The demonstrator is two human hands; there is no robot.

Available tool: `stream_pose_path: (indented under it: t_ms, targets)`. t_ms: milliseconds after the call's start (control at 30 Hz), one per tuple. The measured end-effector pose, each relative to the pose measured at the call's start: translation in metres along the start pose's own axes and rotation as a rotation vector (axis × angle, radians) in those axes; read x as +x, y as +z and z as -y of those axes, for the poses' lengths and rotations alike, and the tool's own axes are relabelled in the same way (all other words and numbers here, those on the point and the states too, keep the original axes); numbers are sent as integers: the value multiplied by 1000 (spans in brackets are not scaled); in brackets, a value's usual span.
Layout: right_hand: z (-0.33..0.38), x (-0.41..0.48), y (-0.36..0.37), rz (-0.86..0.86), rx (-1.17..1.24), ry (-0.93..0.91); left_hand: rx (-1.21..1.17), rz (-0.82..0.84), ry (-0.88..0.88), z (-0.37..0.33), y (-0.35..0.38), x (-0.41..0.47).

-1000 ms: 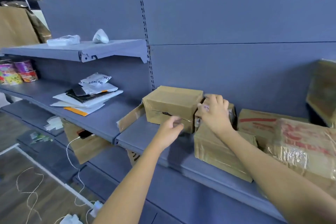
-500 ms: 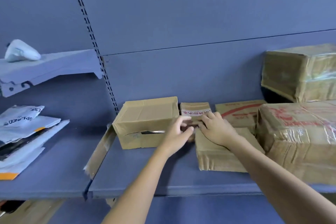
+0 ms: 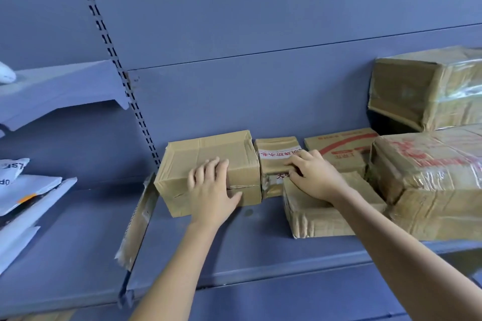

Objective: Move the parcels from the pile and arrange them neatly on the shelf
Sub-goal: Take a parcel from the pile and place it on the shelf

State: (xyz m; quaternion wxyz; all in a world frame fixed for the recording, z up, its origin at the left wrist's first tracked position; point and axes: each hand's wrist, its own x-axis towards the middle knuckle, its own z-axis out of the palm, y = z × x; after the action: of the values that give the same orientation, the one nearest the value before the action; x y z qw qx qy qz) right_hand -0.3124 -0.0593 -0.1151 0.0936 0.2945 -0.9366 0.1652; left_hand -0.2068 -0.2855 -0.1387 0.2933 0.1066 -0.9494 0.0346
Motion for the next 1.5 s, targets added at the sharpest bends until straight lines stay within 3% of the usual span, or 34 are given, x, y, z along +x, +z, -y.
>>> stream_pose_path:
  t_ms: [100,300,500,600,833,1100,1233,1400,1500]
  targets:
    - [-1,1,-1,-13,24,-1,125,38,35,2,5,1]
    - [-3,2,0,-26,46,-3,233,-53,237,16,21,-2]
    - [-7,0,2,-57,54,-3,339,-209,681,31,26,8]
    - [-6,3,2,-60,55,4,389,-197,783,20,26,14]
    - [-5,5,0,-40,46,9,446,-92,668,13,15,22]
    - [-5,5,3,-67,64,9,325,-176,528,17,-22,33]
    - [-4,4,4,-78,42,5,29,-298,270,41,-85,48]
    - [-3,3,3,-57,23,-1,-679,-389,-54,58,-130,46]
    - [-3,2,3,-59,1,-9,-1040,-298,-168,61,-125,30]
